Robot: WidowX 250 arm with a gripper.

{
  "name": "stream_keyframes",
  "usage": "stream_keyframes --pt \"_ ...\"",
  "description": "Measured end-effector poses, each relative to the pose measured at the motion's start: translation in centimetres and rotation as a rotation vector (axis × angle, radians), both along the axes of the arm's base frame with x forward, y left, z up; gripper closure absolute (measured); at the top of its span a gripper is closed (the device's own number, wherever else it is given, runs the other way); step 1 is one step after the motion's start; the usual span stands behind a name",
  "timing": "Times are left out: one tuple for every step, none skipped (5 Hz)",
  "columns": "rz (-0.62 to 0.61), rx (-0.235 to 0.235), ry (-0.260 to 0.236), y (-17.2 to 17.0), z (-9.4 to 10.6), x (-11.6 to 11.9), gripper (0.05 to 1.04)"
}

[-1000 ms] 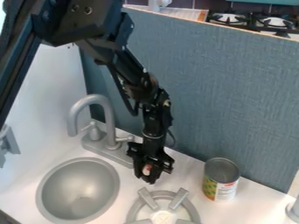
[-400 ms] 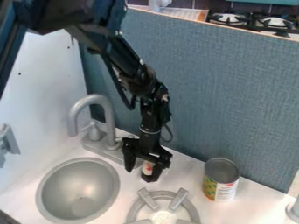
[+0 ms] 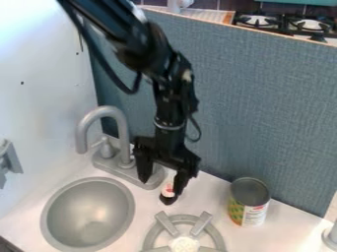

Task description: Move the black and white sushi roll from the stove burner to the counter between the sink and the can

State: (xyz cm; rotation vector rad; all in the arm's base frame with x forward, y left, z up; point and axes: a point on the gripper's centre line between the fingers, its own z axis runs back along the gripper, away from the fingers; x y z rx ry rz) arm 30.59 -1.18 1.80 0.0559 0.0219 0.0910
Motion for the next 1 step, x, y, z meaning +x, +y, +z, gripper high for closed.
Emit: stream_keyframes --pt "-0.054 -0.014 0.029 -1.65 2.12 -4.65 0.079"
